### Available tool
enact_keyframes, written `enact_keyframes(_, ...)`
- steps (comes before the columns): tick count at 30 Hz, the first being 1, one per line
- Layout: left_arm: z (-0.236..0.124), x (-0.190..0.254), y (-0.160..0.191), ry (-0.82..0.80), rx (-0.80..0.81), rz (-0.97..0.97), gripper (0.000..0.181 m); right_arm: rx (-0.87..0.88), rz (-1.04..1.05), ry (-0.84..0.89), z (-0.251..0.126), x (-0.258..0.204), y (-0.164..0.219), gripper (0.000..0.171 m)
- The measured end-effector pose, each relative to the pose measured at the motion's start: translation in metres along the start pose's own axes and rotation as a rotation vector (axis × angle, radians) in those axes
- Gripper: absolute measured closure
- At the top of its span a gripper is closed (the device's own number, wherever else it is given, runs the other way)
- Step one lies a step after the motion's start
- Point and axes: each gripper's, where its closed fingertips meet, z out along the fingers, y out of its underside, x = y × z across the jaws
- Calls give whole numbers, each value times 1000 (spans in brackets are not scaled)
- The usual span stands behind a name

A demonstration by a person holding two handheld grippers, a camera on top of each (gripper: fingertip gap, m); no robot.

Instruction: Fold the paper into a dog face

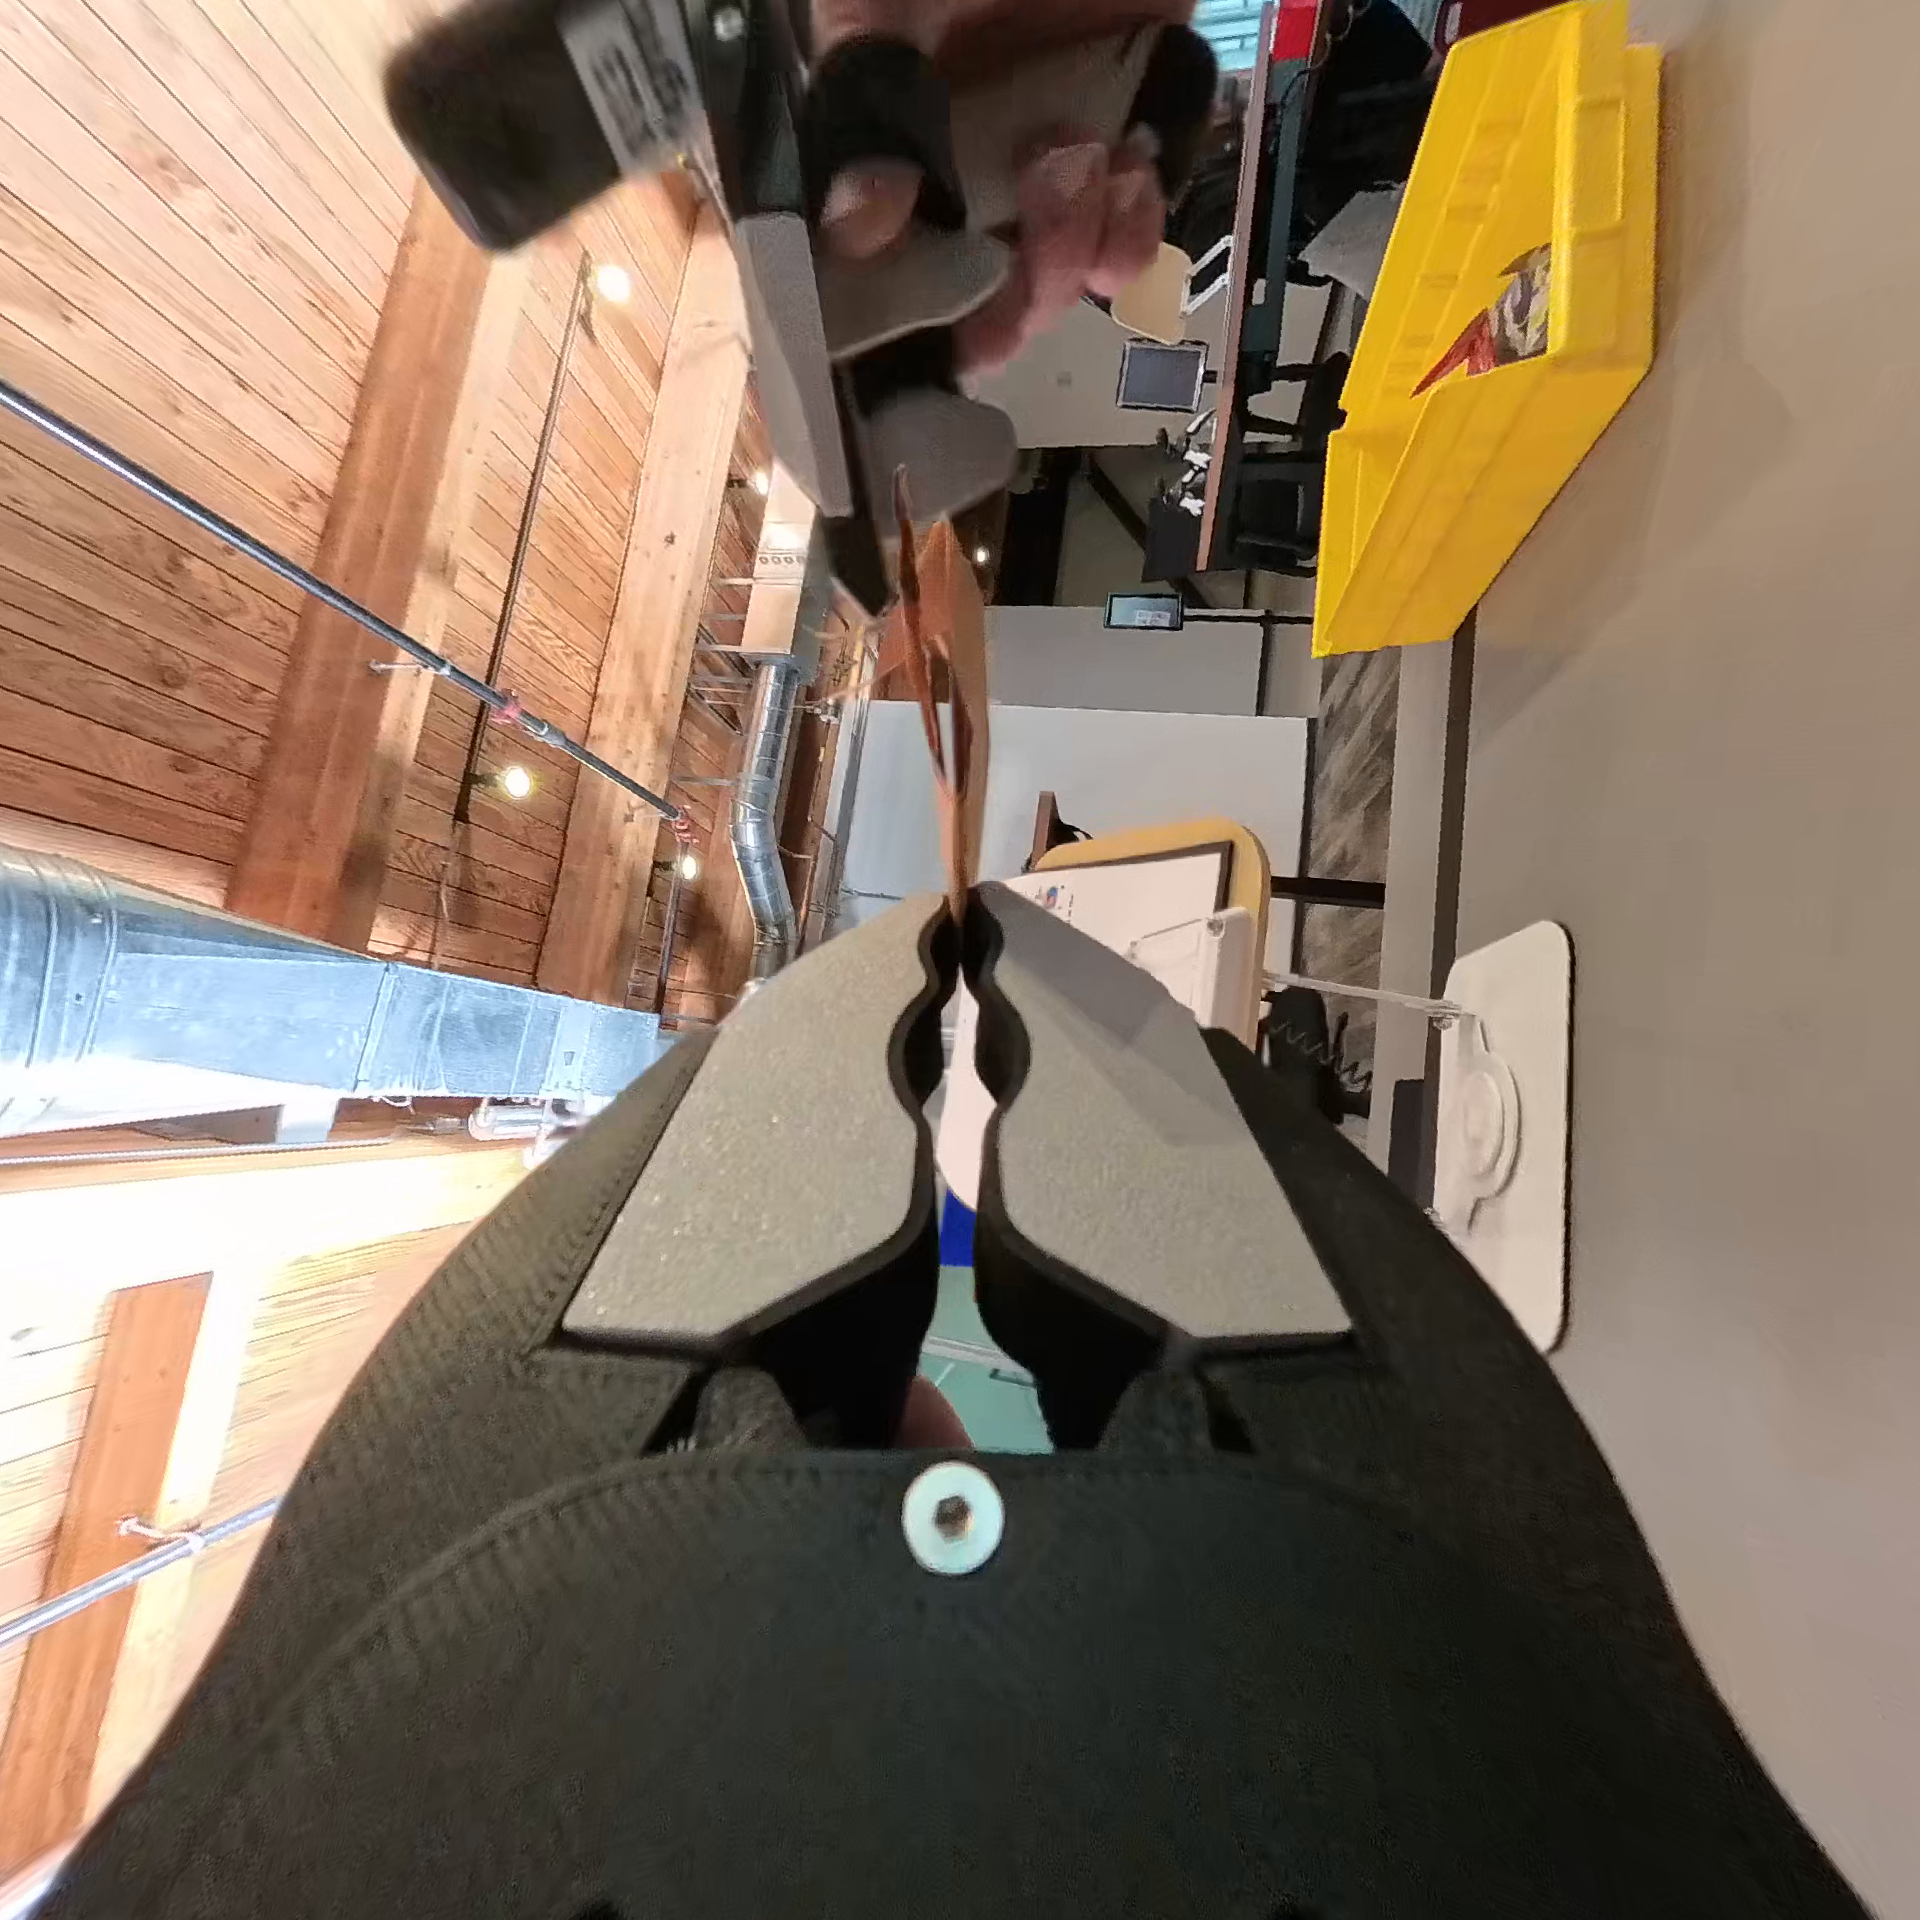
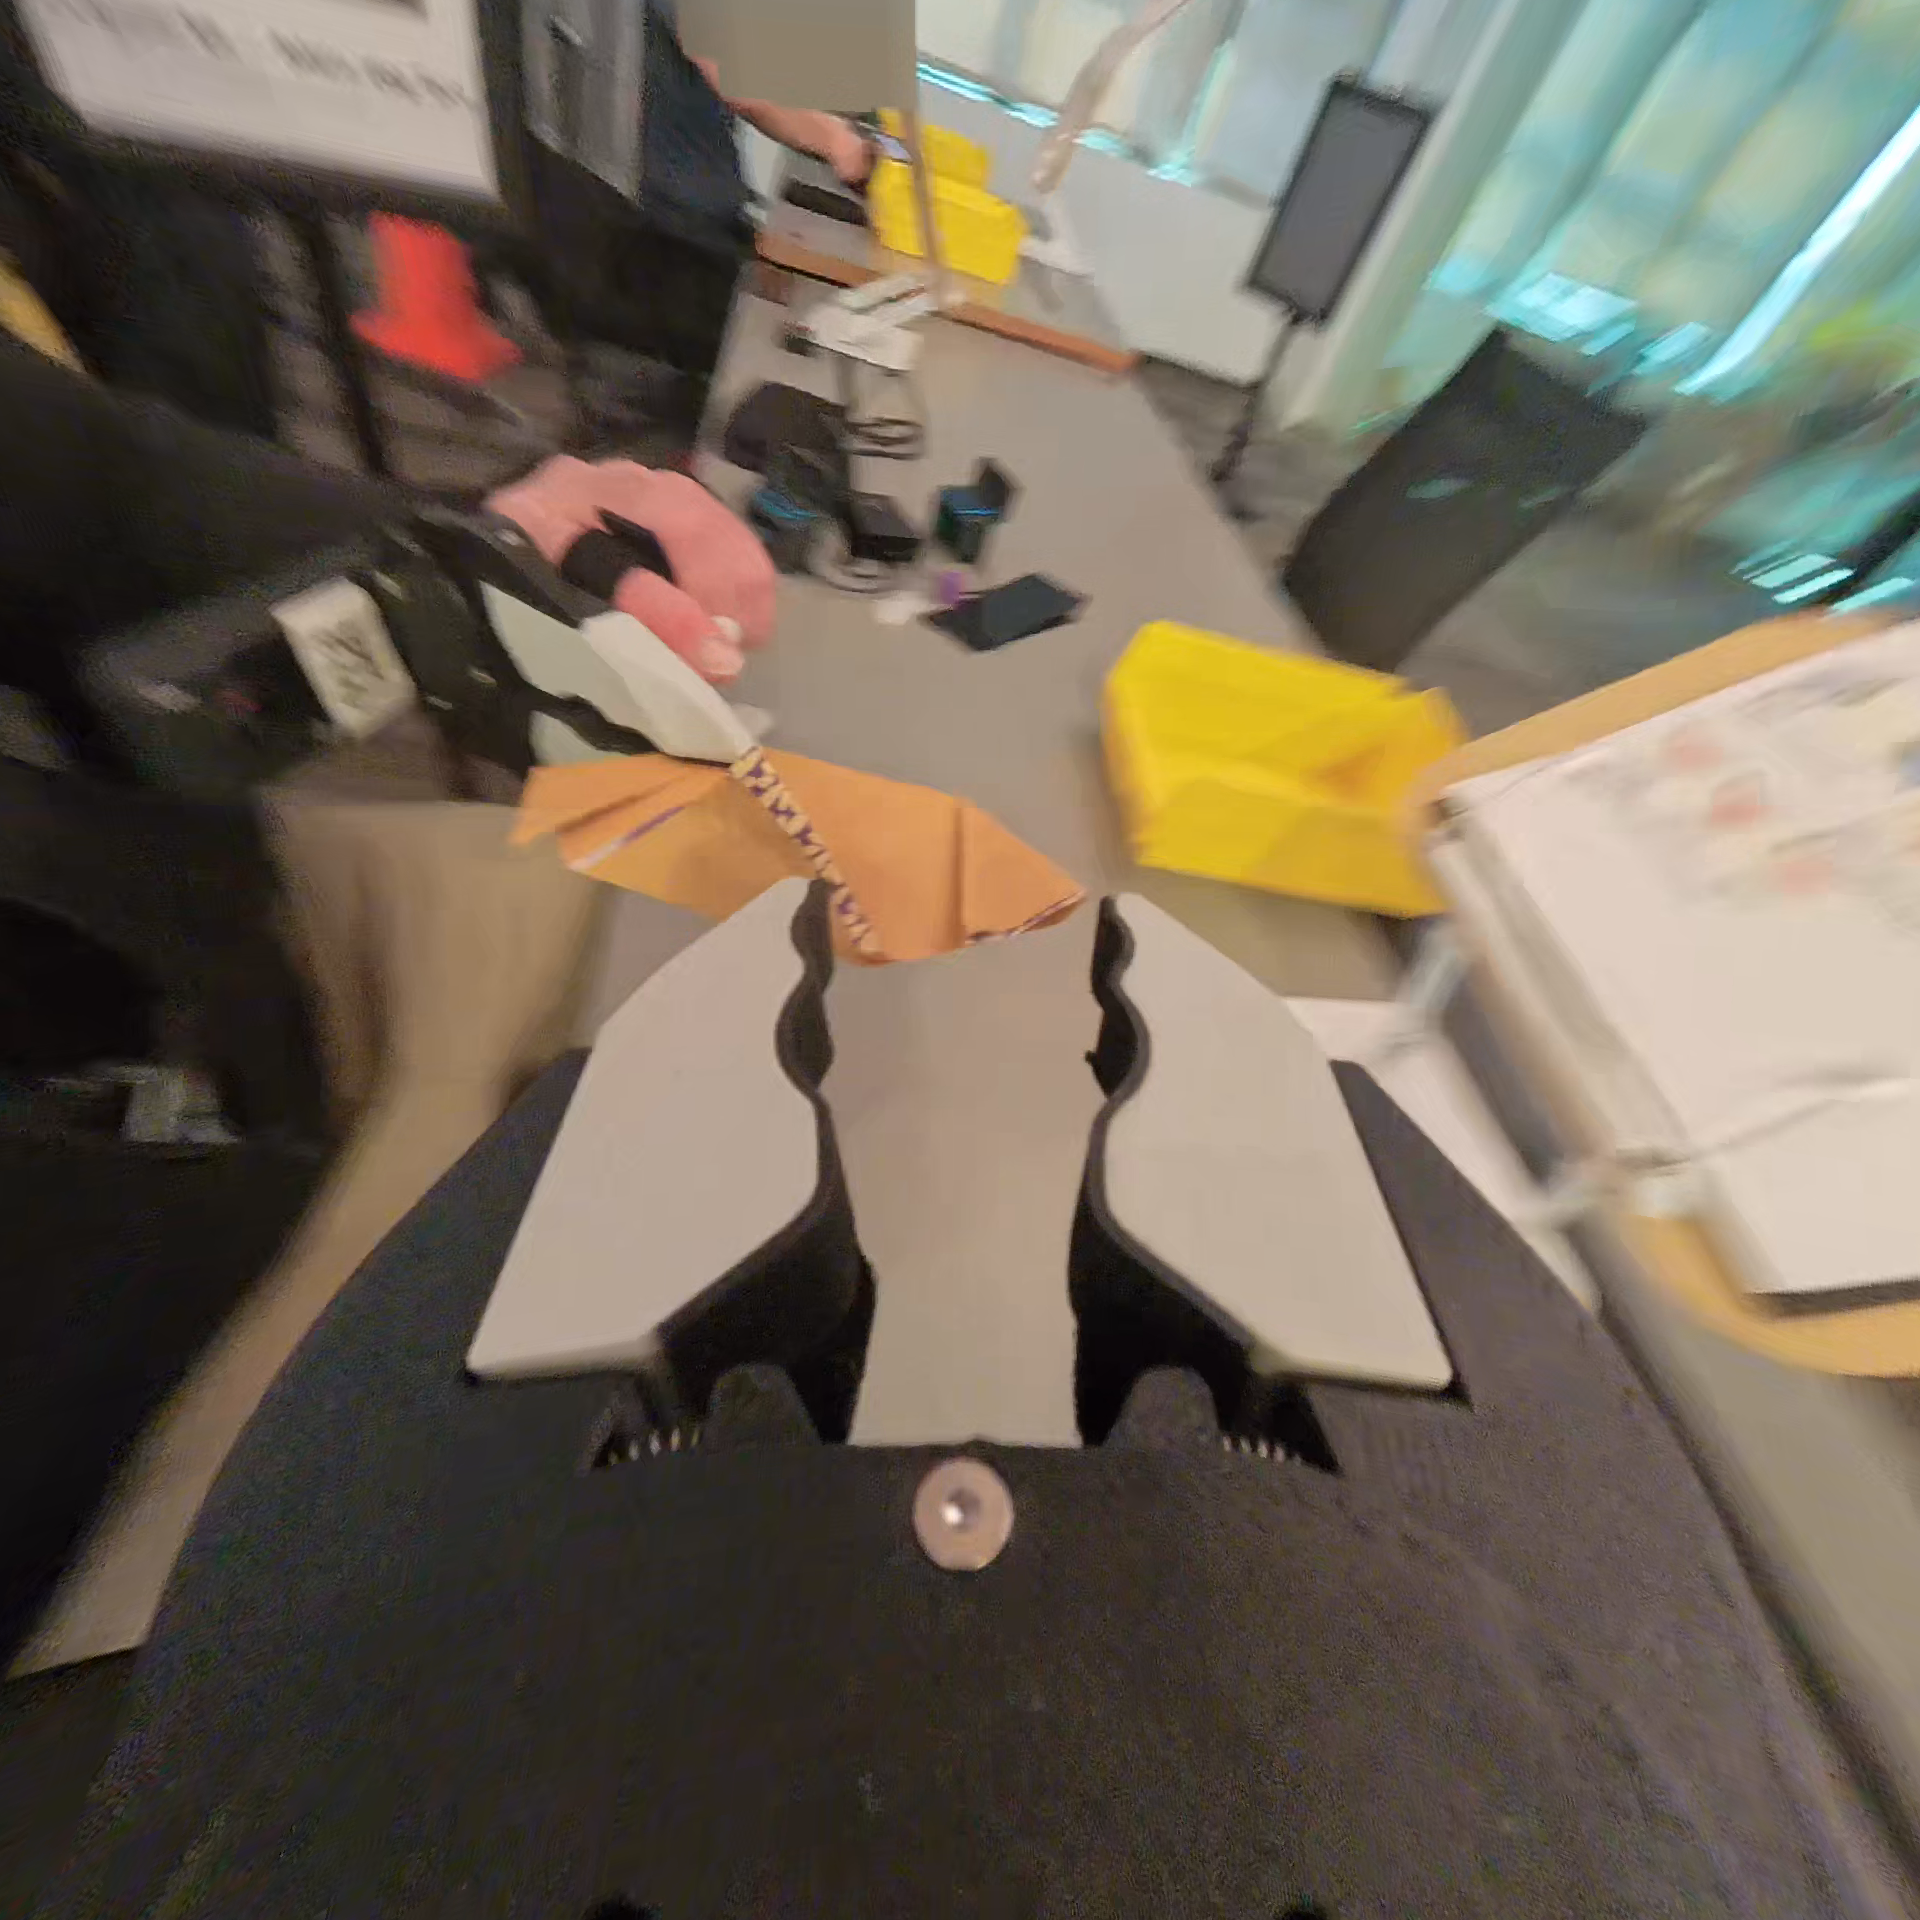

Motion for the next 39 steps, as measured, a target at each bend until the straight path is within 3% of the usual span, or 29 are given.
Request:
enact_keyframes(1, 0, 1, -2, -7, 4, 14, 181, 0, 114, -70, 2, -1, 8, 122)
enact_keyframes(4, 1, 3, -6, -18, 13, 30, 181, 41, 427, -324, 12, -13, 22, 112)
enact_keyframes(8, 0, 7, -9, -16, 23, 52, 181, 112, 664, -551, 27, -23, 25, 117)
enact_keyframes(11, 0, 12, -14, -3, 36, 58, 181, 148, 706, -657, 36, -30, 23, 142)
enact_keyframes(14, 0, 14, -12, 5, 33, 33, 181, 122, 663, -627, 45, -33, 28, 166)
enact_keyframes(16, 2, 14, -1, 8, -3, -26, 168, 144, 625, -566, 46, -26, 25, 168)
enact_keyframes(19, 2, 19, 14, 111, 2, -373, 138, 233, 569, -432, 41, -5, 15, 169)
enact_keyframes(22, 2, 17, 20, 243, 49, -884, 122, 309, 493, -310, 32, 12, 12, 169)
enact_keyframes(26, 8, 15, 26, 351, 80, -1374, 113, 399, 485, -248, 23, 25, 4, 169)
enact_keyframes(30, 16, 29, 28, 417, 42, -1562, 123, 386, 462, -285, 32, 16, 3, 169)
enact_keyframes(35, 13, 31, 11, 490, 97, -1576, 181, 357, 447, -310, 51, 5, 4, 169)
enact_keyframes(39, 8, 32, 15, 581, 101, -1676, 181, 340, 467, -331, 49, 5, 6, 152)
